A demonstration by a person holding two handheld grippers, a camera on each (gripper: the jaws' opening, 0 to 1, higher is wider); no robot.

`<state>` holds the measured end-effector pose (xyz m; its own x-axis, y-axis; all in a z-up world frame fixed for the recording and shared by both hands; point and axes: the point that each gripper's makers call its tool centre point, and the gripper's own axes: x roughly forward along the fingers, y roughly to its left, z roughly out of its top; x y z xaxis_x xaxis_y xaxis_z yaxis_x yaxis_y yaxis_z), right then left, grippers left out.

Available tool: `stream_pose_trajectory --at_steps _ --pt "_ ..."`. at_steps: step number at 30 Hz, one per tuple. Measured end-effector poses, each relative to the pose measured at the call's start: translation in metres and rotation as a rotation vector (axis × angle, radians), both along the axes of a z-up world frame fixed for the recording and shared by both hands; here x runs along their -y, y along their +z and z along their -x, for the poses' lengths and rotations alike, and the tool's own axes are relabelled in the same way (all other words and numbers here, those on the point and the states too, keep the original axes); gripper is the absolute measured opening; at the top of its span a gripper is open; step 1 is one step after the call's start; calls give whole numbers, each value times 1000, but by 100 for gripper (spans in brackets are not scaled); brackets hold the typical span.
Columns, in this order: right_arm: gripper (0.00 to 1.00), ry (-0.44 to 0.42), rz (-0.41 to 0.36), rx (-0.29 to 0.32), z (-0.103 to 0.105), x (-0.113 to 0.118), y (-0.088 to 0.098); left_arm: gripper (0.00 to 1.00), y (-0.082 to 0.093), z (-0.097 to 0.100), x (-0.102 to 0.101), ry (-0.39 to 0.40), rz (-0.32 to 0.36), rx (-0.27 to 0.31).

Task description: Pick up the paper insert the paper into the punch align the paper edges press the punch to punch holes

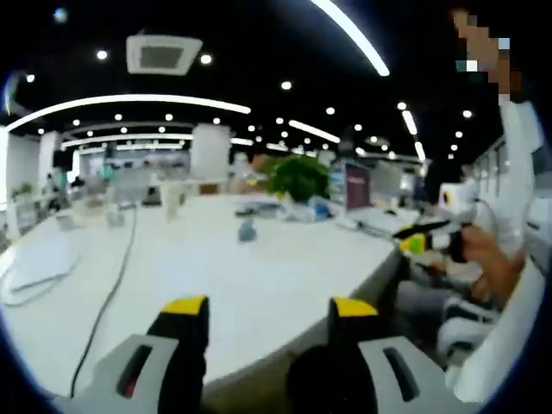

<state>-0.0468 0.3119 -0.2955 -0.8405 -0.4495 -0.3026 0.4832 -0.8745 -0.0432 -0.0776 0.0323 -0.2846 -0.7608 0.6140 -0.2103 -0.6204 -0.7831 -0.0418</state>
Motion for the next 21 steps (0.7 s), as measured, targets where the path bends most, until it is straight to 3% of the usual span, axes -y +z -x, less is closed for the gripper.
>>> stream_pose_trajectory --at_steps 5,12,17,21 --pt "34 11 -3 -30 1 1 9 55 3 4 -4 -3 1 -6" --pt "33 22 2 -28 7 2 0 55 3 6 -5 7 -12 -3" --pt "33 34 3 -4 15 9 -7 55 -9 18 3 39 62 1" --pt "33 40 -2 2 19 12 -8 56 -12 21 5 42 77 1"
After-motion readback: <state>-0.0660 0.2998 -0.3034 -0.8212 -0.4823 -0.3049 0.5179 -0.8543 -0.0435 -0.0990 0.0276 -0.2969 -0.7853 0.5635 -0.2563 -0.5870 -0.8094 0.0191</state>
